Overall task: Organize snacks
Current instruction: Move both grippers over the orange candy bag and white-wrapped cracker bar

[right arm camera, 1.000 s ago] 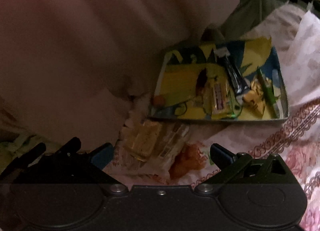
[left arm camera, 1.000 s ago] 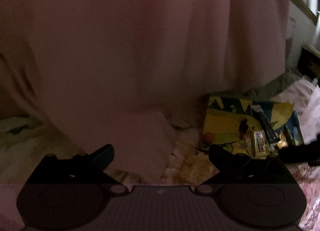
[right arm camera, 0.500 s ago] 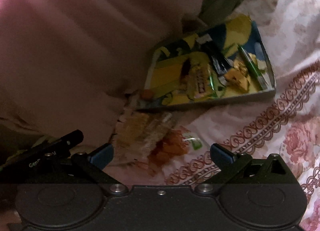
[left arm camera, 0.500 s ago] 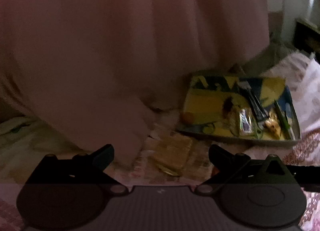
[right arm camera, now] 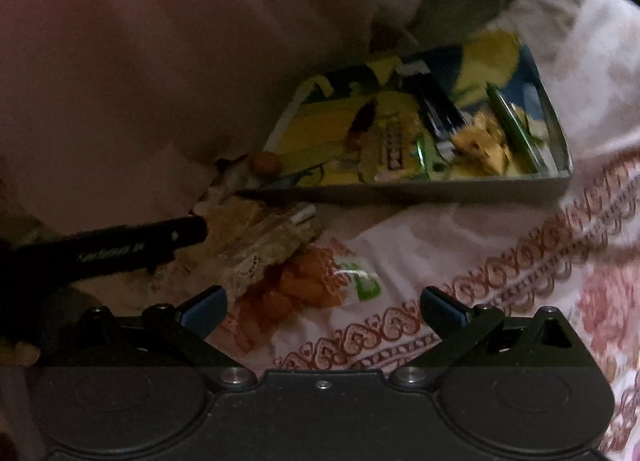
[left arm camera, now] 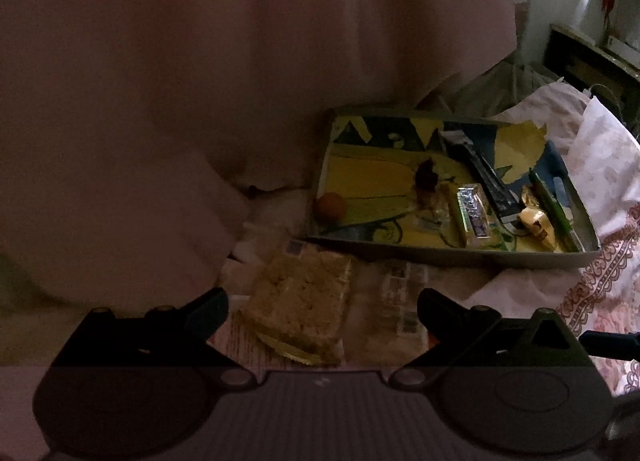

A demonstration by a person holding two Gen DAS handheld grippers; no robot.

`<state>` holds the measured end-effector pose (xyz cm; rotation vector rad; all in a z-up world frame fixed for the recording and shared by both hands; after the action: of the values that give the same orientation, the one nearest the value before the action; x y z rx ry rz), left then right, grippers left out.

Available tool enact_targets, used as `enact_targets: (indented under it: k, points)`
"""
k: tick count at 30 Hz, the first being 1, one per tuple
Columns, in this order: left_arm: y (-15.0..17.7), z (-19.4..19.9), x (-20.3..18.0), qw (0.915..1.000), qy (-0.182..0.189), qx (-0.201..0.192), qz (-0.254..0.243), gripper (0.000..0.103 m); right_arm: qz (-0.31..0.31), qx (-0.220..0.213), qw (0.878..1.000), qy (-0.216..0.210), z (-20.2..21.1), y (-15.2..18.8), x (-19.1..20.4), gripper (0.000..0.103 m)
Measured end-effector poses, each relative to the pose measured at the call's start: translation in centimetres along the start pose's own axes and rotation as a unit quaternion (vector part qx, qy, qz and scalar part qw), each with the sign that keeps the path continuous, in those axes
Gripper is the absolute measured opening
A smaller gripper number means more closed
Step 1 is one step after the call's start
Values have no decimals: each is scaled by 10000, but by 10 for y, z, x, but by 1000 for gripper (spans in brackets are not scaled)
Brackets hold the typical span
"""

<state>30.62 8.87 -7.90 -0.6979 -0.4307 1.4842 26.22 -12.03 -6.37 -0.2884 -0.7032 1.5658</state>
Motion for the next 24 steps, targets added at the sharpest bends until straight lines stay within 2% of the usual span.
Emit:
enact_targets:
  k: [4, 10, 17, 24]
  points:
    - [-2, -14, 2, 9995, 308, 47, 78, 102, 340, -326, 9989, 67, -13, 6, 14, 102]
    - [-4, -28, -6, 9974, 717, 10, -42, 102, 672, -296, 9967, 334, -44, 11, 23, 102]
    - [1, -48, -14, 9928, 1159, 271, 97, 102, 915, -359, 9952, -24, -59, 18, 41, 102]
    - [15, -61, -17, 9920, 1117, 580, -108, 92, 800, -150, 9967, -37, -71, 21, 38, 102]
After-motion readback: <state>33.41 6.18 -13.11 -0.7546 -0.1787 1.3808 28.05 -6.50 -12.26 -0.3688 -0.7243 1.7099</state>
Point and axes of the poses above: each gripper's, at about its wrist camera, not at the fingertips, and z roughly against the way its jaws point, x to its left, y to its underside, the point moved 9 cm from there along -z, roughly the way its jaws point, and after that the axes turned 5 degrees about y, right-handed, at the moved point
